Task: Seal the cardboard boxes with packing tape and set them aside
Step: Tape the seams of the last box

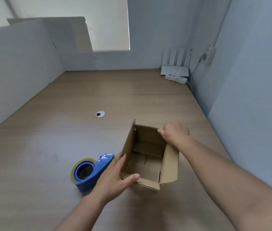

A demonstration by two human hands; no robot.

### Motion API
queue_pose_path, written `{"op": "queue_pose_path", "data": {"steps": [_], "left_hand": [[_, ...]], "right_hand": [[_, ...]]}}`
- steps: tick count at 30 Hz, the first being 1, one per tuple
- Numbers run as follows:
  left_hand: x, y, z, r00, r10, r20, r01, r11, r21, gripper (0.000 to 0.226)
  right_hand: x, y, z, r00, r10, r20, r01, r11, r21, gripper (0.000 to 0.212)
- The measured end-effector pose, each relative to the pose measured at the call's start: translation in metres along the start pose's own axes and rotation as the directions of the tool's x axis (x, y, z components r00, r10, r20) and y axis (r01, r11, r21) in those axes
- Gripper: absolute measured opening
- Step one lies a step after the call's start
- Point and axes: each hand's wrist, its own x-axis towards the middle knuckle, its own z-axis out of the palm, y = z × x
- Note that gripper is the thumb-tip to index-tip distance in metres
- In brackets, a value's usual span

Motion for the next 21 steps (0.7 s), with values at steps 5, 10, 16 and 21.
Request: {"op": "queue_pose_path", "data": {"steps": [5, 10, 16, 21], "left_hand": [[-0.005, -0.006, -0.002, 0.998, -0.034, -0.05, 0.031, 0.998, -0.061, 0.07], [-0.003, 0.001, -0.005, 0.998, 0.032, -0.062, -0.041, 0.989, -0.14, 0.08], [0.017, 0.01, -0.016, 0.993, -0.023, -0.118, -0.014, 0.953, -0.302, 0.078], [0.034, 0.017, -0.022, 0.991, -0.055, -0.118, 0.018, 0.956, -0.294, 0.071]], "right_hand": [[0.023, 0.014, 0.01, 0.976, 0.215, 0.029, -0.213, 0.924, 0.319, 0.042], [0.007, 0.014, 0.017, 0.94, 0.342, -0.006, -0.284, 0.79, 0.543, 0.046], [-0.092, -0.001, 0.017, 0.947, 0.318, 0.037, -0.289, 0.8, 0.525, 0.073], [-0.141, -0.022, 0.039, 0.924, 0.308, 0.228, -0.378, 0.83, 0.41, 0.041]]}}
